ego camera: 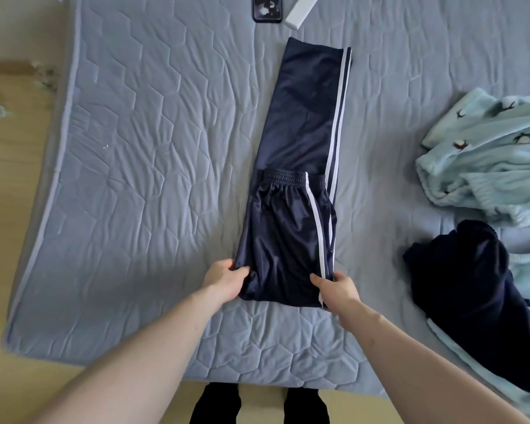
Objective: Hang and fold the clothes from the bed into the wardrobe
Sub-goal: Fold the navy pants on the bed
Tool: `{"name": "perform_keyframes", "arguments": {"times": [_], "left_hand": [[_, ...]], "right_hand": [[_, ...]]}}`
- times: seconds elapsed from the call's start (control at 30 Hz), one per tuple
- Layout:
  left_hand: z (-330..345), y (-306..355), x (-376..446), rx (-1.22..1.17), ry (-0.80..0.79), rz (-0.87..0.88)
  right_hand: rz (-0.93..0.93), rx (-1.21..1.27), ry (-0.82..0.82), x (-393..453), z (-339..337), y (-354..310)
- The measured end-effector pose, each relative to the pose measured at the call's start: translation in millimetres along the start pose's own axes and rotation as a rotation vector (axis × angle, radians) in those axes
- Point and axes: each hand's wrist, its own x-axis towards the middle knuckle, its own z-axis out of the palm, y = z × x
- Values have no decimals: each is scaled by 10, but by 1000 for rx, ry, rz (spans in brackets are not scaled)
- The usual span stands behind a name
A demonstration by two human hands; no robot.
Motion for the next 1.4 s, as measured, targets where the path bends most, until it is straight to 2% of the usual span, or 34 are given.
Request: {"name": "perform_keyframes", "arguments": {"times": [0.13,0.3,0.5,0.57,0.67,0.83,1.03,1.13,1.27,1.4], "left_hand": [[-43,-265,-329,133,-105,-65],[-102,-675,-922,231,-286,-188],[-126,-1063,-1620,250,-388,-322],[-191,-1063,-1747,227,-425,-325],[-379,-899,-1783,87,-467,-200],[-698,-300,-1646,4,-414,39],[-1008,515,-1345,-353,-326,-8],[-1110,893,-1101,-494,-285,5],[-1182,1295,-728,-590,-194,77],[-1152,1505,-310,-531,-99,154]], "right_hand": [[72,-73,-42,-291,-100,278],[255,-170,-194,-797,-182,660],[378,-442,-423,-1362,-401,997],[401,-500,-478,-1487,-467,954],[413,-502,-514,-1550,-586,749],[369,-414,-510,-1470,-853,157],[335,-169,-465,-1238,-1169,-640],[301,-20,-389,-1107,-1212,-1066],[196,187,-267,-910,-1127,-1596],[80,315,-204,-708,-950,-1918]]}}
